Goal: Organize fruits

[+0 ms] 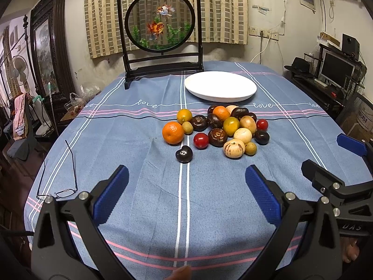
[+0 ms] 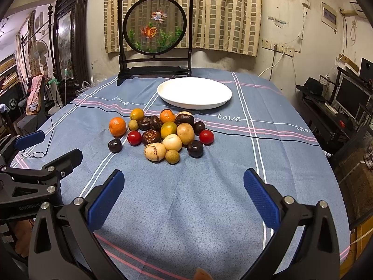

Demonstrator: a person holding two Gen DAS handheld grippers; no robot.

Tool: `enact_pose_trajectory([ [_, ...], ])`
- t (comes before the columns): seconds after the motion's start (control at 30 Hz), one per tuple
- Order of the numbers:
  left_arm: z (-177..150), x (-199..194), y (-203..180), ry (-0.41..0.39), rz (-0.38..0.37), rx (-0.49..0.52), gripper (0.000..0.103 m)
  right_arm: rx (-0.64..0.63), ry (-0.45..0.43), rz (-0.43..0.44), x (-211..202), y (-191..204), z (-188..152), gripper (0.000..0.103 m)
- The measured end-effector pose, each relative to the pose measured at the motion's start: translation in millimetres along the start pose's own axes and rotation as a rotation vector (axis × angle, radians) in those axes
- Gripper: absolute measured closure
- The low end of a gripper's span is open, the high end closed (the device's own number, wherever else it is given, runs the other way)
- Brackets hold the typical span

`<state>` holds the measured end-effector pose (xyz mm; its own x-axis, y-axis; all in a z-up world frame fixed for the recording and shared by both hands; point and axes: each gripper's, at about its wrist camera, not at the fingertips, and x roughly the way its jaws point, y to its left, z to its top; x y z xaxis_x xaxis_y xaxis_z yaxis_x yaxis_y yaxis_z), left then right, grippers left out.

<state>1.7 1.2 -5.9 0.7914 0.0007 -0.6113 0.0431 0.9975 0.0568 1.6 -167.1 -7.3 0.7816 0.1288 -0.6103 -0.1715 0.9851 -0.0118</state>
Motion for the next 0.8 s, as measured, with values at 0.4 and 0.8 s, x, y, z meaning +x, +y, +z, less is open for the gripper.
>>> enact_pose_trajectory([
  [0.4,-0.9,0.5,-1.4,0.004,-0.001,0.002,0.002,-0.004,0.0,0.001,0.4,1.7,1.4,0.001],
  [0.8,-2.8,1.8,-4.8,0.014,-0.004,0.002,0.002,-0.003,0.0,0.002,0.0,1.6,1.5,0.001],
])
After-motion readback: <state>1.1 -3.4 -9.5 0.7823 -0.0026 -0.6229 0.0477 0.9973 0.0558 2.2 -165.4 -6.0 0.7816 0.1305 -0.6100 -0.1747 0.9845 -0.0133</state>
